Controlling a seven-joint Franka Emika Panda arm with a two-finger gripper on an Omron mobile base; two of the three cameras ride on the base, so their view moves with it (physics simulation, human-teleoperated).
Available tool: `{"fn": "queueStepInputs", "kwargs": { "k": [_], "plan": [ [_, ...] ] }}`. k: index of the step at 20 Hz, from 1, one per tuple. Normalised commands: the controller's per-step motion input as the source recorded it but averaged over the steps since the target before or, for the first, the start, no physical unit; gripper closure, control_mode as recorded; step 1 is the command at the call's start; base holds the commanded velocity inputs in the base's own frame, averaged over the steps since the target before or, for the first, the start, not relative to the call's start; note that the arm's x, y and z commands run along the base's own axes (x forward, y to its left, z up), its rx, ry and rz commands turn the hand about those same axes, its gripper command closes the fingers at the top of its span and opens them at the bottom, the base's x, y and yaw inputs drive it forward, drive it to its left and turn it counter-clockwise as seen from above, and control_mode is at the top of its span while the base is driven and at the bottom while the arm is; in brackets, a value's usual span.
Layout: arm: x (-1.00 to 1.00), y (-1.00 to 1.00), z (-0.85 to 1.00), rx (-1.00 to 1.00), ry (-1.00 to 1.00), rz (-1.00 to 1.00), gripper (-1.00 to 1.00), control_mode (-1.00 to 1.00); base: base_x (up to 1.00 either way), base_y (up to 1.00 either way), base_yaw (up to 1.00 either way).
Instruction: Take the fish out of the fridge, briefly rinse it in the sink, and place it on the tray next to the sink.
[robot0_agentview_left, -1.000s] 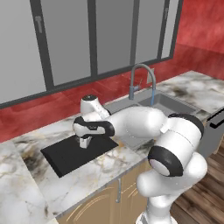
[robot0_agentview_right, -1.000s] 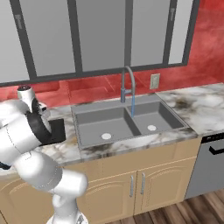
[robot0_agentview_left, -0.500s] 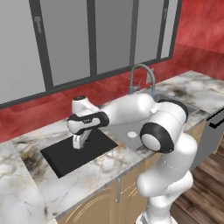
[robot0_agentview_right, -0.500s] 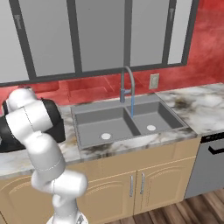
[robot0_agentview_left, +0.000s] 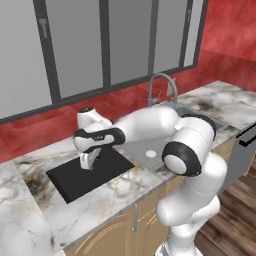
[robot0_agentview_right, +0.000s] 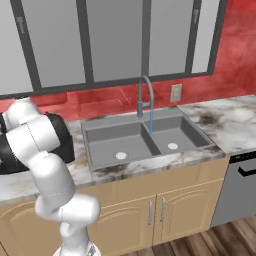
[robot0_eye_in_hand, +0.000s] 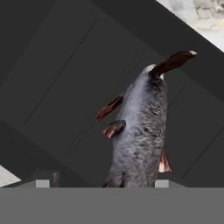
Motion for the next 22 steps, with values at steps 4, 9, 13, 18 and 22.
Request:
{"fn": "queueStepInputs", "kwargs": {
  "k": [4, 9, 13, 18, 22],
  "plan": [
    [-0.59, -0.11, 0.56, 0.00, -0.26, 0.00, -1.00, -1.00, 0.00, 0.00, 0.00],
    [-0.63, -0.28, 0.67, 0.00, -0.33, 0.00, -1.00, -1.00, 0.00, 0.00, 0.00],
    [-0.56, -0.37, 0.75, 0.00, -0.35, 0.00, -1.00, -1.00, 0.00, 0.00, 0.00],
    [-0.86, -0.56, 0.87, 0.00, -0.42, 0.01, -1.00, -1.00, 0.00, 0.00, 0.00],
    [-1.00, -0.95, 0.62, 0.06, -0.48, 0.05, -1.00, -1.00, 0.00, 0.00, 0.00]
  ]
}}
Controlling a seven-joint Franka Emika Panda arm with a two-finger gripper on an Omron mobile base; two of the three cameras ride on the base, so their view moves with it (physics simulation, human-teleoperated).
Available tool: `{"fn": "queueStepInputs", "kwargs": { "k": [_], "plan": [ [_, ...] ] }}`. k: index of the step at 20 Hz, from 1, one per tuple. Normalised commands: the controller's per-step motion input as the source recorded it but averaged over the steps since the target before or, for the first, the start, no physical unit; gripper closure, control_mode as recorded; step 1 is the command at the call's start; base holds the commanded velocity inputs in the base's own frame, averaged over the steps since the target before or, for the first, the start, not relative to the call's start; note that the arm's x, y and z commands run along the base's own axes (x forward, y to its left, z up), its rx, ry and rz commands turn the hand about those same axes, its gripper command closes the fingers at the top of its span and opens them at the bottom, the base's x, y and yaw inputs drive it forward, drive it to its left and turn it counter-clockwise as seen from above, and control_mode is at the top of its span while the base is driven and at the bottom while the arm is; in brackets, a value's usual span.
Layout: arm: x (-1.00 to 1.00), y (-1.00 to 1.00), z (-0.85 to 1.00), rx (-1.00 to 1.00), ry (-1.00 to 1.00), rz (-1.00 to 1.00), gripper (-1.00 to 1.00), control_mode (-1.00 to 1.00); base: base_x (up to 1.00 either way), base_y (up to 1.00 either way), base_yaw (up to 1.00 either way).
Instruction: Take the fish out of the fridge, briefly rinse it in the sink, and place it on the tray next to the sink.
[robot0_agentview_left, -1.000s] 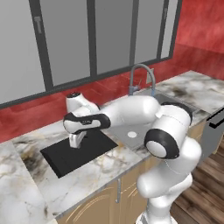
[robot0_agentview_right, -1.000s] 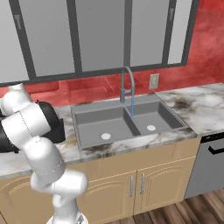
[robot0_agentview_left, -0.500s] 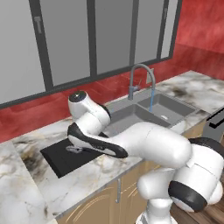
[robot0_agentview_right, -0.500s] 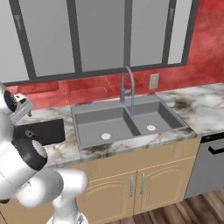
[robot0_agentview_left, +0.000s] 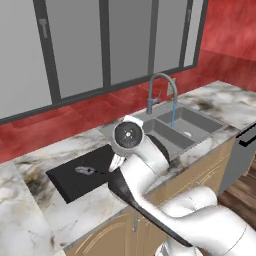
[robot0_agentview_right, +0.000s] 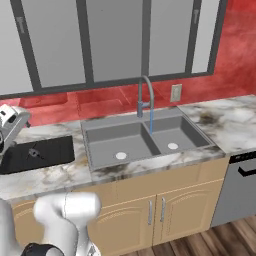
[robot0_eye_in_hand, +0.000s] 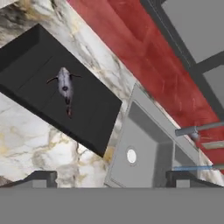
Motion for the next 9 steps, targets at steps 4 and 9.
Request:
{"fn": "queueStepInputs", "kwargs": {
  "k": [4, 9],
  "plan": [
    [-1.00, -1.00, 0.41, 0.12, -0.50, 0.06, -1.00, -1.00, 0.00, 0.00, 0.00],
    [-1.00, -1.00, 0.08, 0.24, -0.42, 0.07, -1.00, -1.00, 0.00, 0.00, 0.00]
  ]
}}
